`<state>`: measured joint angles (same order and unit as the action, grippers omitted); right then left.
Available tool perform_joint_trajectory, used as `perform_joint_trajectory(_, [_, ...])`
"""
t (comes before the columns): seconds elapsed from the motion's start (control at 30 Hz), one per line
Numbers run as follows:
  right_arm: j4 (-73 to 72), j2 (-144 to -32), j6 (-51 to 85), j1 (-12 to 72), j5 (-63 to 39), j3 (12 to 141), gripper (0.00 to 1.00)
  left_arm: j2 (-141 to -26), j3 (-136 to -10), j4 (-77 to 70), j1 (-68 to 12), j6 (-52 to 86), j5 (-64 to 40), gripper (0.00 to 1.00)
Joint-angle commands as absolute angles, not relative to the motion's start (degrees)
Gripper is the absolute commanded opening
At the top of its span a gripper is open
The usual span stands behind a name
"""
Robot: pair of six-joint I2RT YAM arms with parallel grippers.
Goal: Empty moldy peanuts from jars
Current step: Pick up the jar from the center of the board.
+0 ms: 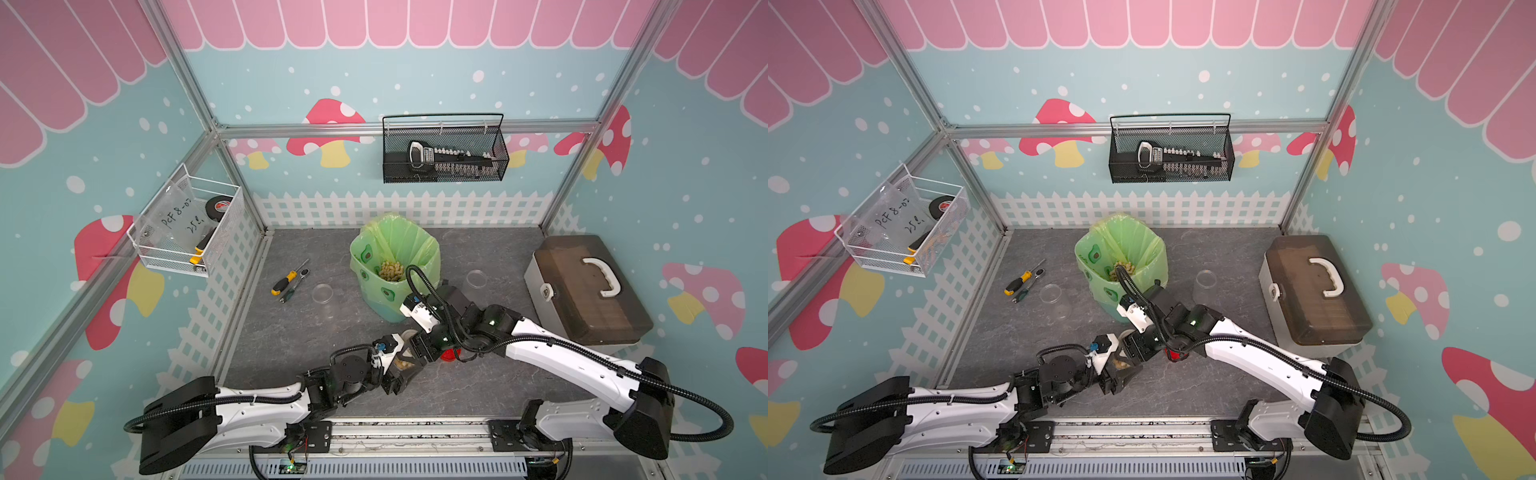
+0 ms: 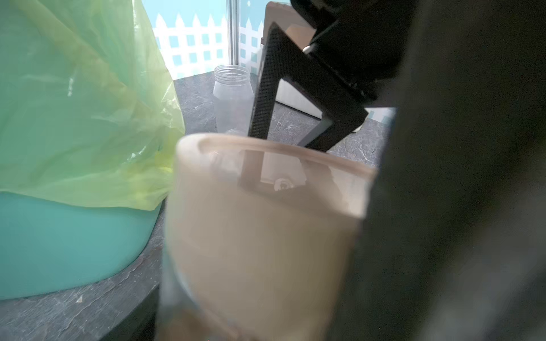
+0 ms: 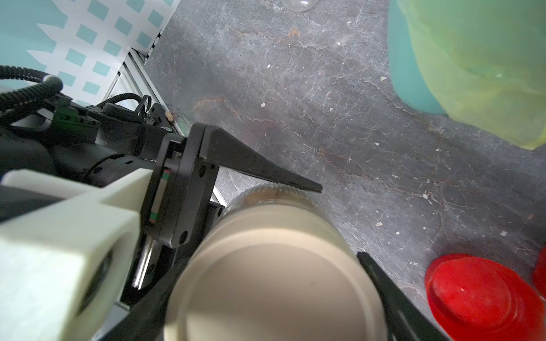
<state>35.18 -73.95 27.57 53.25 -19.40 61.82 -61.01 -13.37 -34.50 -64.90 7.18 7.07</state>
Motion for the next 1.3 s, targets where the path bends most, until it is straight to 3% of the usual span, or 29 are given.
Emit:
perform_joint_trajectory(0.0, [32.8, -73.2, 27.6, 53.9, -22.6, 61.1, 0.61, -58.8, -15.0, -35.5, -64.6, 6.8, 6.5, 0.68])
perform_joint_trajectory(0.13, [32.8, -73.2, 27.6, 53.8, -22.2, 61.2, 0.66, -57.6, -14.8, -34.8, -64.6, 7.0, 6.5, 0.59])
perform_joint_trajectory(0.43, [32.5, -72.7, 27.5, 53.7, -19.9, 61.1, 0.83, -55.5, -13.7, -35.3, -64.1, 7.7, 7.2, 0.56])
perform_joint_trajectory(1.13, [21.4, -68.2, 30.9, 53.4, -19.4, 57.7, 0.87, -52.9, -13.3, -35.1, -62.2, 9.4, 5.5, 0.56])
perform_joint_trajectory(1.27, [21.0, -67.6, 31.1, 53.4, -18.8, 57.2, 0.80, -52.7, -13.2, -35.3, -62.2, 9.5, 5.4, 0.56])
